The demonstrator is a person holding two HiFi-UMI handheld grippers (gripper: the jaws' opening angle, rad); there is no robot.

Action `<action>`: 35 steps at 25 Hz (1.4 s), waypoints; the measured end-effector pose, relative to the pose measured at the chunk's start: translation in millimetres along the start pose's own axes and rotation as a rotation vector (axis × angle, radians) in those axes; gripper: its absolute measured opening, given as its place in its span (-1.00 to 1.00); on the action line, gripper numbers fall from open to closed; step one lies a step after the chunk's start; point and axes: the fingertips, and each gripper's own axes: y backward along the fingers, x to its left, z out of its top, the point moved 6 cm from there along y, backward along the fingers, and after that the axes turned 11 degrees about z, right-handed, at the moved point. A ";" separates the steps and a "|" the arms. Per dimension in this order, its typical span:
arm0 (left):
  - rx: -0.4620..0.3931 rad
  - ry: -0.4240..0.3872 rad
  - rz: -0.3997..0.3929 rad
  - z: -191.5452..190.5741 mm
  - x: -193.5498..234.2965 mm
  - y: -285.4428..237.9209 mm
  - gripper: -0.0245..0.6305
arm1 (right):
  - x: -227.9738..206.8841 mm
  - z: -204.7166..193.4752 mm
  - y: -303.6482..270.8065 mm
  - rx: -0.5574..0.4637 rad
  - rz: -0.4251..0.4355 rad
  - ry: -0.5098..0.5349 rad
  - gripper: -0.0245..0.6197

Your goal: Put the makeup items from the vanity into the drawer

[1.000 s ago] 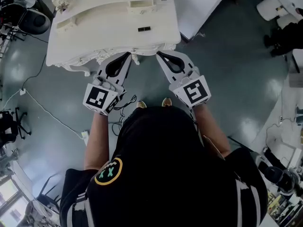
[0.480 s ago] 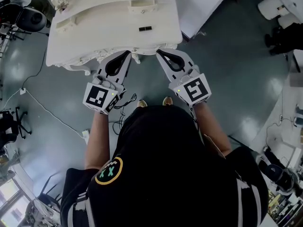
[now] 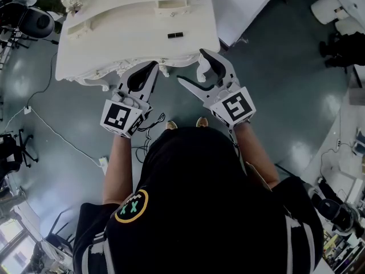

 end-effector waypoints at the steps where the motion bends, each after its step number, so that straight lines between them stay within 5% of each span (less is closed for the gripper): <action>1: -0.001 0.000 0.004 -0.2 0.1 0.0 -0.85 | 0.1 -1.7 -1.2 0.005 0.004 -0.010 0.47; 3: 0.000 0.000 0.005 -0.5 -0.4 -0.2 -0.85 | 0.5 -6.1 -3.9 0.027 0.008 -0.026 0.93; 35: 0.057 -0.010 0.073 -9.5 -26.0 -29.7 -0.85 | -40.6 -27.9 20.8 0.057 0.072 -0.025 0.94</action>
